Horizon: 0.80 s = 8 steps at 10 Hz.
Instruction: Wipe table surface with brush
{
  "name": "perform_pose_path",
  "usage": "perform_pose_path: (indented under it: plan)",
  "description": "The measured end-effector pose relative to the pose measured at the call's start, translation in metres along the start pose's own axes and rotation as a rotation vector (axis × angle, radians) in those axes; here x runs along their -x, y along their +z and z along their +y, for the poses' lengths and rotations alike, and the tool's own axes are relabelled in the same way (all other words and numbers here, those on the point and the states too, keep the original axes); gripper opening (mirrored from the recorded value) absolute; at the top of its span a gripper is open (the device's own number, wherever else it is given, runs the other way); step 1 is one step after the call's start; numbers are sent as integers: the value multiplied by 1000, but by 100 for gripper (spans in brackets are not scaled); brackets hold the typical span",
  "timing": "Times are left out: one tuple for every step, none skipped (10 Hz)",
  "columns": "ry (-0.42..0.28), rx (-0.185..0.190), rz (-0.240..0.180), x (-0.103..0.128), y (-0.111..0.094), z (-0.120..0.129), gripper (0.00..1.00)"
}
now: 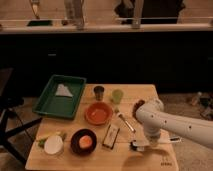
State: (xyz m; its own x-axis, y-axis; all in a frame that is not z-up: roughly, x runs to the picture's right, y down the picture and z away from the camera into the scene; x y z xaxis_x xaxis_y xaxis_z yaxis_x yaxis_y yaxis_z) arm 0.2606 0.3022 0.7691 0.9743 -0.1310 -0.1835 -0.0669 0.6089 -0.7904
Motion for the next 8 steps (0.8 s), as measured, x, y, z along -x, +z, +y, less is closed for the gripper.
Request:
perform_pose_path:
  plan:
    - [18,7,6,-8,3,-2,0]
    - [46,13,15,-20,5,-8,0]
    - [64,14,22,-28,4,-14,0]
    - [76,13,30,-33,2,-22,0]
    - [78,8,40,-33,-3,-33,0]
    - [71,5,44,-29,-5,-39,0]
    - [52,3,49,-20,-7,-43,0]
    - [22,6,48,-5,-8,-43,0]
